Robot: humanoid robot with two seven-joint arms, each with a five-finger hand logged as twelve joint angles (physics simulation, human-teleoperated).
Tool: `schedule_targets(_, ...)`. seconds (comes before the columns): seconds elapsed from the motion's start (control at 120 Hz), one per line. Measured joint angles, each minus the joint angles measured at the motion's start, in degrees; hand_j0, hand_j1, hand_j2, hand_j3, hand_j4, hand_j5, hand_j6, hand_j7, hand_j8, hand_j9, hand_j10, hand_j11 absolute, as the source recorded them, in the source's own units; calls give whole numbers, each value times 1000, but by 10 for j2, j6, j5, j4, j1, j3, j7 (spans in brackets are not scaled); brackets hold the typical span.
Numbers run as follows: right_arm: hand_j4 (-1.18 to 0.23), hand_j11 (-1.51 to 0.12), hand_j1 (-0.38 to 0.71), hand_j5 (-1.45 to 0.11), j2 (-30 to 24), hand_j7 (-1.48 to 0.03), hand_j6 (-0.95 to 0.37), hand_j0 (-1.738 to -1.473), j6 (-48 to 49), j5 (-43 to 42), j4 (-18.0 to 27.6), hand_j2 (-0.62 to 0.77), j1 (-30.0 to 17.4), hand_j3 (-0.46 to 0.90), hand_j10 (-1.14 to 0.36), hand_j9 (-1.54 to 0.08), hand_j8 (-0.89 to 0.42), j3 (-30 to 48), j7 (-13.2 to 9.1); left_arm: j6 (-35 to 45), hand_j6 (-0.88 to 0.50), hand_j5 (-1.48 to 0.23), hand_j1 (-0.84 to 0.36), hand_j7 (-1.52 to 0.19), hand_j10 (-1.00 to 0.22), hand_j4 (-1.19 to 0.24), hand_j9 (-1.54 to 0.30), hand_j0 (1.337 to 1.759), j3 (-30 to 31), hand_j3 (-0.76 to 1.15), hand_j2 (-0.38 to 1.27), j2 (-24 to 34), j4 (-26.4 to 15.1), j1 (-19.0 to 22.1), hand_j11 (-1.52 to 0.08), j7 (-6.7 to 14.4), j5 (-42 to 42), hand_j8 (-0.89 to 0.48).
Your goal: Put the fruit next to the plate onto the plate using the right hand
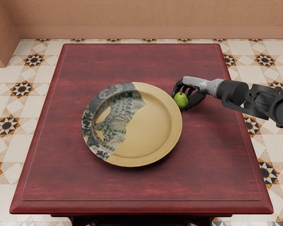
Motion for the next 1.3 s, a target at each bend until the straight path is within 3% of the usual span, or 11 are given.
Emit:
schedule_targets(0.333,-667,-875,296,-878,-7,-878,-431,-1655,2,1,0,327,2,0,-678,-875,-507,4,3,0,-13,-17,334,-17,-13,-13,-17,1658,0,0,3,0,0,-3,-17,0,0,-13)
schedule_targets(0.658,-691,-902,294,-910,-35,-897,-454,-1656,3,5,12,364,2,0,-687,-901,-524,10,7,0,-13,-17,334,-17,-13,-13,-17,1658,0,0,3,0,0,-7,-17,0,0,-13)
schedule_targets(0.958,-697,-963,306,-981,-88,-957,-444,-1657,4,26,57,435,6,0,-732,-963,-518,14,6,0,-13,-17,334,-17,-13,-13,-17,1658,1,0,3,0,1,-23,-17,0,1,-13)
schedule_targets(1.3,-692,-1039,334,-1060,-109,-1027,-428,-1657,10,40,102,542,26,0,-784,-1038,-511,33,2,0,-13,-17,334,-17,-13,-13,-17,1658,0,0,3,0,2,-18,-17,0,1,-13)
